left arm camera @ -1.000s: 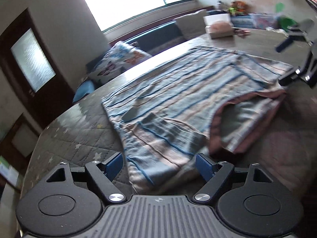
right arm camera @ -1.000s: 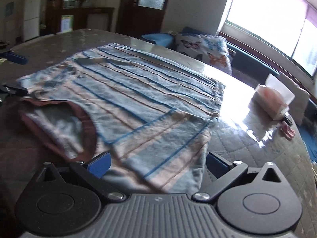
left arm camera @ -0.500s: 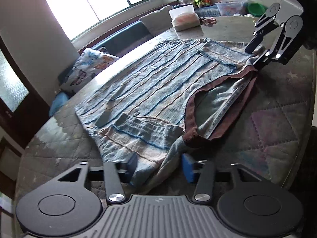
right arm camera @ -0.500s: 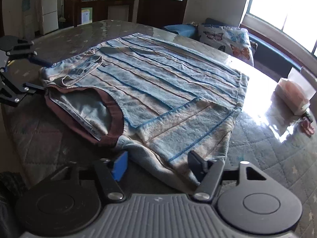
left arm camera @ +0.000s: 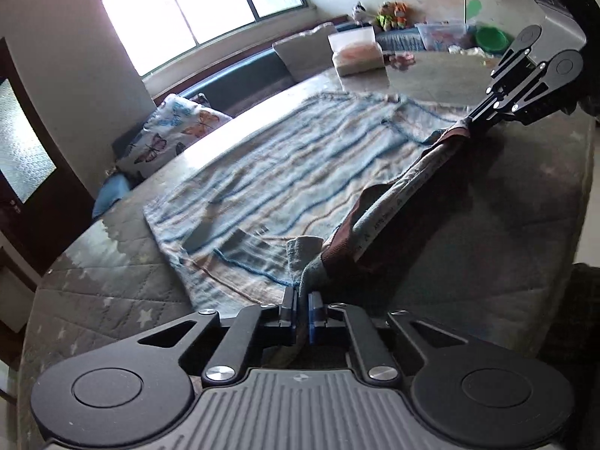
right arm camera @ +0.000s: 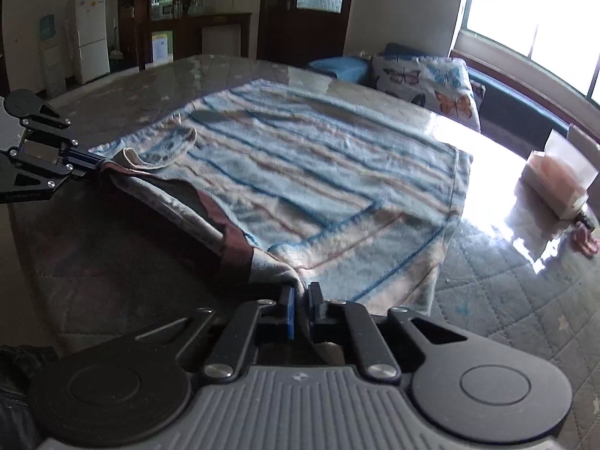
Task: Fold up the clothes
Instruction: 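Lift the held edge with both grippers and fold it over the shirt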
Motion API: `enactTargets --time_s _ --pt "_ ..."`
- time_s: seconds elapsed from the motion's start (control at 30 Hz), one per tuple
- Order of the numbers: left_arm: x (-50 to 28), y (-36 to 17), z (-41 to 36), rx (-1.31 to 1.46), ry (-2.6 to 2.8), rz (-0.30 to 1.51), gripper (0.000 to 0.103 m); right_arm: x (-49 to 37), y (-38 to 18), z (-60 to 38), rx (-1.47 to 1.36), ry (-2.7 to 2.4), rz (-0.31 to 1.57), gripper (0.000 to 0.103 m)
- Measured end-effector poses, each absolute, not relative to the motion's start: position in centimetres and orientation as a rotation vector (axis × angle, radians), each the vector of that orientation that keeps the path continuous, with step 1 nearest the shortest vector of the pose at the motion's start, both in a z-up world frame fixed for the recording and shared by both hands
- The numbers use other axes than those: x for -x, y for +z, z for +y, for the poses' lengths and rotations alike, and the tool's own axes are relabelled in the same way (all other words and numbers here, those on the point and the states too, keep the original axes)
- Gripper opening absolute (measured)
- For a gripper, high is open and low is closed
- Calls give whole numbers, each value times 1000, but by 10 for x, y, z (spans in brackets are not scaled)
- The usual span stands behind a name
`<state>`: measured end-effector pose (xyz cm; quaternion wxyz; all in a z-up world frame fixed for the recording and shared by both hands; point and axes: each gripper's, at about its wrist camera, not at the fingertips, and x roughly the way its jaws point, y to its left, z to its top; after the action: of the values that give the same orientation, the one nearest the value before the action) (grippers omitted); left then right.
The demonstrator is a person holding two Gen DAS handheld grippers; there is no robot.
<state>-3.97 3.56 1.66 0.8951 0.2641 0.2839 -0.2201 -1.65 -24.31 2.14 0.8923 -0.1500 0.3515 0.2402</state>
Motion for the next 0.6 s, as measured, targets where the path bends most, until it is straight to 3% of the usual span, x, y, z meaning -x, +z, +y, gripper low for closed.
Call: enactTargets --time_s 0.33,0.6 --pt "94 69 45 -570 -417 446 6 78 83 -251 329 518 612 4" --pt "23 88 35 -622 -363 357 5 40 119 -240 395 498 501 4"
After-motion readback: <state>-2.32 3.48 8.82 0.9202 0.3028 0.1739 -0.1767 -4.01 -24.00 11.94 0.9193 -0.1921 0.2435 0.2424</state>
